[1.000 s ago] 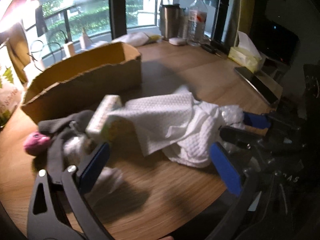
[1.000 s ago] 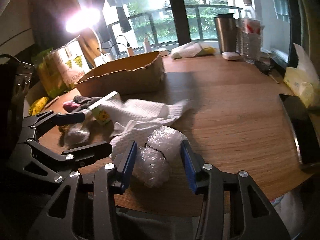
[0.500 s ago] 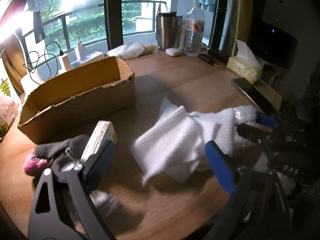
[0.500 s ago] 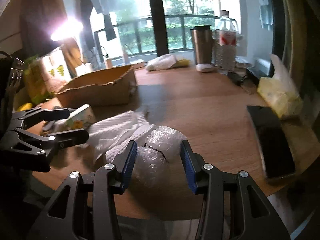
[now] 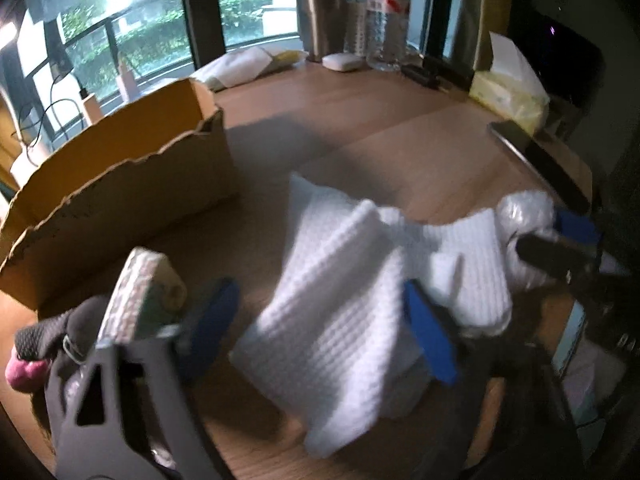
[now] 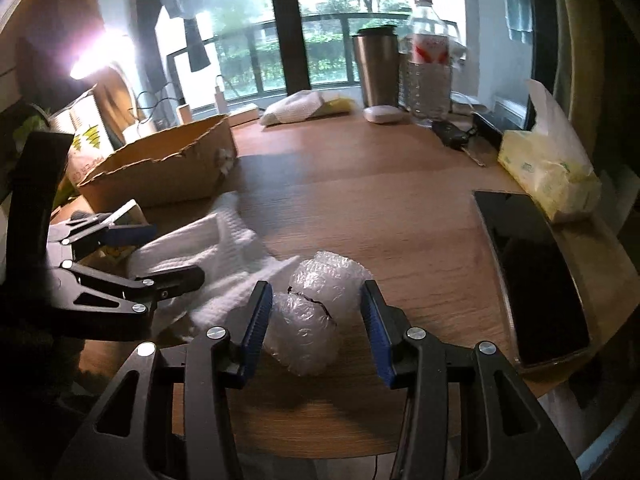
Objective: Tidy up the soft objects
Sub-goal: 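Close the right tool on the bubble-wrapped balls while the left tool grasps the white cloth, then lift the white cloth with the left tool while the right tool lifts the bubble wrap, then carry both items over the cardboard box and open both tools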
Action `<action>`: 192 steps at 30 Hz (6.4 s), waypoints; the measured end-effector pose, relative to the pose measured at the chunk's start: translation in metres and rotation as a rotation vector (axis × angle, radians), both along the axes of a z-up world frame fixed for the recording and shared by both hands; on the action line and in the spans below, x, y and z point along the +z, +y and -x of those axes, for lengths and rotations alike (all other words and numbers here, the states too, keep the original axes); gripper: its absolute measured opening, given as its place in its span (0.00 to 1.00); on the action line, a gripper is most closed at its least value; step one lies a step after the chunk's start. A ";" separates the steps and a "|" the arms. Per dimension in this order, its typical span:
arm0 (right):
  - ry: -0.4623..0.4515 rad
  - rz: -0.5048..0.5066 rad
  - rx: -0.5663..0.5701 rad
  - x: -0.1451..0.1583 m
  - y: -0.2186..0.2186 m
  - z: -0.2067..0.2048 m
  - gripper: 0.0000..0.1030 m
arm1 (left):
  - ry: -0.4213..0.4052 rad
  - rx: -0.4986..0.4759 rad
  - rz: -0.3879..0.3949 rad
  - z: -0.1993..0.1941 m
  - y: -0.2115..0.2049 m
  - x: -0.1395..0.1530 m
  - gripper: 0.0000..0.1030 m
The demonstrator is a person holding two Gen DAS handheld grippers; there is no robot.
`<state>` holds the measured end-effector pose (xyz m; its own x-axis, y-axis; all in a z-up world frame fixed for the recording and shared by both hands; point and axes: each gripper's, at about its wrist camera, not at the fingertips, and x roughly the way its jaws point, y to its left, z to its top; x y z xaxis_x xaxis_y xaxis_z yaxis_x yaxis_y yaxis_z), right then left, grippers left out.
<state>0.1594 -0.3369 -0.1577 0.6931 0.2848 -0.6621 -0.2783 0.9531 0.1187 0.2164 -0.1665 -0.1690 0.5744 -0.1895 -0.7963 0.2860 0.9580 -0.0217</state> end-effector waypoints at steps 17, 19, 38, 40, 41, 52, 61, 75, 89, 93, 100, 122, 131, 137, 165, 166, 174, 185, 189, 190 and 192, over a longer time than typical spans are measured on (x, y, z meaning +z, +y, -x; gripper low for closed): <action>0.015 0.054 -0.005 -0.009 0.007 -0.008 0.48 | -0.124 -0.036 0.135 0.019 0.018 0.044 0.22; 0.015 0.061 -0.011 -0.007 0.008 -0.009 0.46 | -0.118 -0.038 0.151 0.019 0.024 0.046 0.22; -0.049 0.031 0.022 0.028 0.023 -0.004 0.45 | -0.084 -0.063 0.149 0.016 0.027 0.020 0.24; -0.045 0.036 0.016 0.026 0.022 -0.003 0.45 | -0.119 -0.056 0.158 0.019 0.033 0.032 0.24; -0.041 0.037 0.014 0.025 0.021 -0.003 0.45 | -0.134 -0.052 0.151 0.019 0.036 0.035 0.27; -0.027 0.027 0.026 0.021 0.021 -0.007 0.45 | -0.066 -0.059 0.134 0.000 0.042 0.015 0.56; -0.024 0.019 0.016 0.018 0.019 -0.008 0.45 | -0.066 -0.126 0.124 0.009 0.030 0.020 0.04; -0.036 0.001 0.016 0.022 0.014 -0.006 0.45 | 0.015 -0.176 0.162 0.005 0.013 0.008 0.06; -0.023 -0.001 0.026 0.018 0.015 -0.006 0.45 | 0.015 -0.126 0.119 0.004 0.024 0.006 0.60; -0.021 -0.002 0.028 0.016 0.016 -0.006 0.45 | -0.024 -0.156 0.114 0.011 0.018 0.010 0.60; -0.028 0.002 0.012 0.018 0.012 -0.006 0.45 | -0.020 -0.215 0.078 0.015 0.005 -0.003 0.43; 0.015 0.045 0.044 0.001 0.034 -0.018 0.45 | -0.064 -0.216 0.174 0.023 0.024 0.025 0.14; 0.034 0.078 0.019 -0.004 0.030 -0.021 0.45 | -0.074 -0.161 0.207 0.021 0.053 0.037 0.14; -0.041 0.027 0.011 0.017 0.028 -0.012 0.45 | -0.062 -0.156 0.198 0.021 0.061 0.038 0.14; 0.038 0.097 0.080 -0.007 0.100 -0.056 0.45 | -0.134 0.038 0.219 0.042 0.148 0.061 0.14; 0.016 0.084 0.078 -0.002 0.099 -0.053 0.45 | -0.142 0.046 0.221 0.043 0.152 0.064 0.14; -0.191 0.080 0.072 0.063 0.104 -0.027 0.45 | -0.214 0.072 0.259 0.052 0.170 0.086 0.14; -0.265 0.047 0.158 0.105 0.136 -0.030 0.45 | -0.328 0.161 0.269 0.059 0.211 0.118 0.14; -0.265 0.044 0.184 0.108 0.149 -0.038 0.45 | -0.352 0.214 0.260 0.058 0.232 0.120 0.14; -0.264 0.045 0.191 0.108 0.152 -0.040 0.45 | -0.355 0.224 0.258 0.058 0.237 0.120 0.14; -0.262 0.046 0.202 0.108 0.157 -0.045 0.45 | -0.362 0.247 0.255 0.056 0.246 0.120 0.14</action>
